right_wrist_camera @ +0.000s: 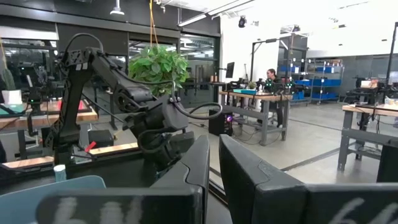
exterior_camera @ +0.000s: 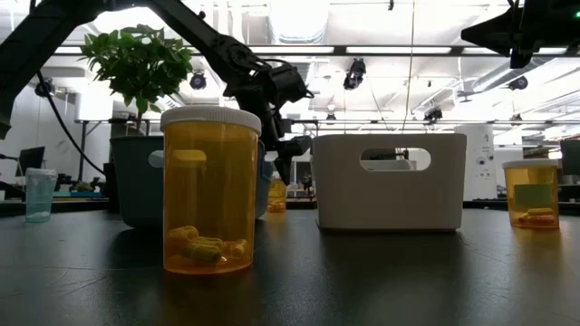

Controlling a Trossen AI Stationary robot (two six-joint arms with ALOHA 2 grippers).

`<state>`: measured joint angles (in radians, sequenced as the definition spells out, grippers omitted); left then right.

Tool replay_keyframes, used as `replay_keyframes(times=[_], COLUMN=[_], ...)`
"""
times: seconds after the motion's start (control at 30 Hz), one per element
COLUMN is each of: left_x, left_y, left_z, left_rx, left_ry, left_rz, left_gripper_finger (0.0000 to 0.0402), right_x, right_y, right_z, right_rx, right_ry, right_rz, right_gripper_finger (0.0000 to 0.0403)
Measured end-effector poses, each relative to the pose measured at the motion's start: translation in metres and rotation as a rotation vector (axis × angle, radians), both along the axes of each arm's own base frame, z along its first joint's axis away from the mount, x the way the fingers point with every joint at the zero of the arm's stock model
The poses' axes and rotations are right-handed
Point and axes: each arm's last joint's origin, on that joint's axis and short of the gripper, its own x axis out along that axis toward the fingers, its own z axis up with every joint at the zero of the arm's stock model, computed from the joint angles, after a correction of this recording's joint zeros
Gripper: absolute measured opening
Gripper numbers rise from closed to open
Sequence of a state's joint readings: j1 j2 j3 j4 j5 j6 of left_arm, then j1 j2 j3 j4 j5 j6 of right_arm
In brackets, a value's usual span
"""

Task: Pick and place medicine bottles into bin by pill shape (circle, oval)
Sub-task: Put the orange capsule bottle into the blue bin

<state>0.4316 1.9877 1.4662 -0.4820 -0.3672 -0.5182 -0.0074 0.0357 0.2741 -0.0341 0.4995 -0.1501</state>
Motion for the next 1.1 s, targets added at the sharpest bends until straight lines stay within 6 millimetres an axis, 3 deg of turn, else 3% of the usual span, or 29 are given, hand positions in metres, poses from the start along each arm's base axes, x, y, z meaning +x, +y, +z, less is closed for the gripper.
replay_keyframes(times=[0.2,0.43,0.6,0.8,0.97,1.1], left_x=[0.002,-0.005,-0.017,-0.035,-0.054,-0.069], left_y=[-0.003,-0.031,-0.07,-0.125,-0.166,-0.196], left_z=[0.006,0.056,0.101,0.14,0.158,0.16], left_rx=[0.009,0.096,0.137,0.152,0.14,0.077], left_ry=[-0.003,-0.026,-0.101,-0.178,-0.177,-0.134], left_rz=[-0.016,-0.078,-0.175,-0.309,-0.436,-0.552], left_gripper_finger=[0.0188,0.0188,0.0189,0.019,0.019,0.0191], right_x=[0.0,0.0,0.0,0.0,0.0,0.0], right_y=[0.0,0.0,0.0,0.0,0.0,0.0], right_z=[0.0,0.0,0.0,-0.001,-0.001,-0.001], right_rx=[-0.003,-0.005,-0.006,-0.005,-0.006,-0.005], right_ry=[0.001,0.003,0.006,0.011,0.018,0.017], right_rz=[0.0,-0.002,-0.002,-0.002,-0.001,-0.002], right_gripper_finger=[0.0028,0.0028,0.0028,0.0028,0.0028,0.0028])
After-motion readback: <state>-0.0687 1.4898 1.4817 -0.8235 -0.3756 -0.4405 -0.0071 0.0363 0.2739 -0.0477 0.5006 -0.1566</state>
